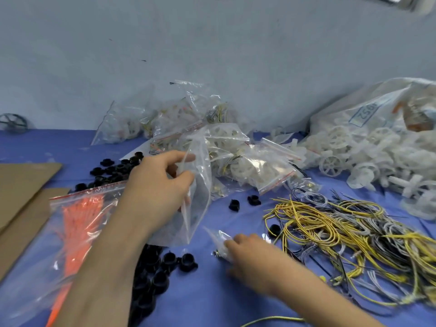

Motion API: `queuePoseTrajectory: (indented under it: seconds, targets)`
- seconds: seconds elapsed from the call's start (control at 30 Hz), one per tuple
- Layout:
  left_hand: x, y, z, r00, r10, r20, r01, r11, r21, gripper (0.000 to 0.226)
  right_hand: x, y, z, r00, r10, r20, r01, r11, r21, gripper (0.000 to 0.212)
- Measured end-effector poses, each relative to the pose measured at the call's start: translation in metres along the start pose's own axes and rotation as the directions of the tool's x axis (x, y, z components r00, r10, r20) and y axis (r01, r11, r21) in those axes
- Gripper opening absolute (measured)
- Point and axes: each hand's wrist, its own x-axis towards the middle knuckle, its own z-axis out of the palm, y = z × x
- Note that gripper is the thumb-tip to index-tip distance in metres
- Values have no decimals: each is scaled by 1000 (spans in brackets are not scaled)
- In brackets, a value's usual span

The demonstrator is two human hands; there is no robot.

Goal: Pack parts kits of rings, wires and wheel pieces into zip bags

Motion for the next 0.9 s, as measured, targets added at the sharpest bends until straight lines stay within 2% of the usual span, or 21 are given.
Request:
queuePoseTrajectory:
  seconds: [0.07,0.1,0.13,0.17,0.2,0.23,0.27,0.3,0.33,0.37,0.4,0.47,0.53,0.6,0.63,0.67,0.7,0.77,0.8,0.87,0.9]
  targets:
    - [0,-1,3,998,19,60,-20,1000,19,35,-3,1,19,997,-45,-63,42,998,-48,27]
    - [0,-2,4,996,28,82,-31,999,30,34,-4,6,17,994,-32,-105,35,999,28,20]
    - [0,-2,6,995,38,94,-42,998,43,33,-5,14,9,988,13,-154,16,983,185,12]
    - [0,-2,7,994,45,100,-50,998,50,33,-7,21,-4,976,100,-192,-13,913,408,8]
    - [0,-2,10,993,51,105,-56,997,45,31,-9,28,-20,959,217,-182,-46,754,655,8]
    - [-1,-2,12,993,51,105,-55,998,31,29,-15,31,-38,940,311,-142,-28,484,874,9]
    - [-1,-2,15,994,48,99,-49,999,10,26,-23,32,-56,924,360,-127,71,165,984,16]
    - [-2,-1,18,995,44,91,-44,999,-8,21,-32,31,-72,911,382,-154,217,-125,968,23]
    - [-3,0,21,995,47,84,-46,999,-14,15,-40,24,-85,905,366,-217,349,-346,871,27]
    - [-4,2,24,995,53,79,-52,998,-17,10,-45,13,-96,906,318,-279,409,-484,773,27]
    - [-5,4,27,995,62,73,-61,998,-19,13,-48,-1,-102,909,259,-327,417,-546,727,23]
    - [-8,8,31,995,92,50,-92,996,1,23,-48,-29,-105,928,217,-303,372,-488,789,18]
    - [-10,10,32,993,117,28,-118,992,54,26,-41,-47,-102,916,332,-223,338,-341,877,20]
    - [-10,9,30,994,102,30,-103,993,50,28,-33,-49,-100,867,451,-211,314,-165,935,24]
    - [-8,7,29,996,83,25,-84,995,45,29,-28,-48,-100,849,479,-222,286,-65,956,22]
    - [-6,5,26,998,63,16,-64,997,34,29,-24,-44,-98,827,501,-256,249,82,965,17]
    - [-3,3,24,999,45,7,-45,999,10,27,-21,-38,-96,802,508,-314,193,278,941,12]
    - [1,-2,20,1000,23,9,-23,999,-28,23,-16,-28,-88,824,412,-388,0,685,729,4]
    - [1,-3,19,1000,17,27,-16,999,-32,21,-15,-26,-85,867,359,-345,-114,818,563,3]
    - [-1,-2,21,996,13,83,-10,999,-34,21,-15,-26,-82,923,318,-215,-246,921,303,7]
    - [-3,-1,24,995,19,102,-17,1000,-21,21,-16,-26,-83,941,288,-178,-247,943,222,8]
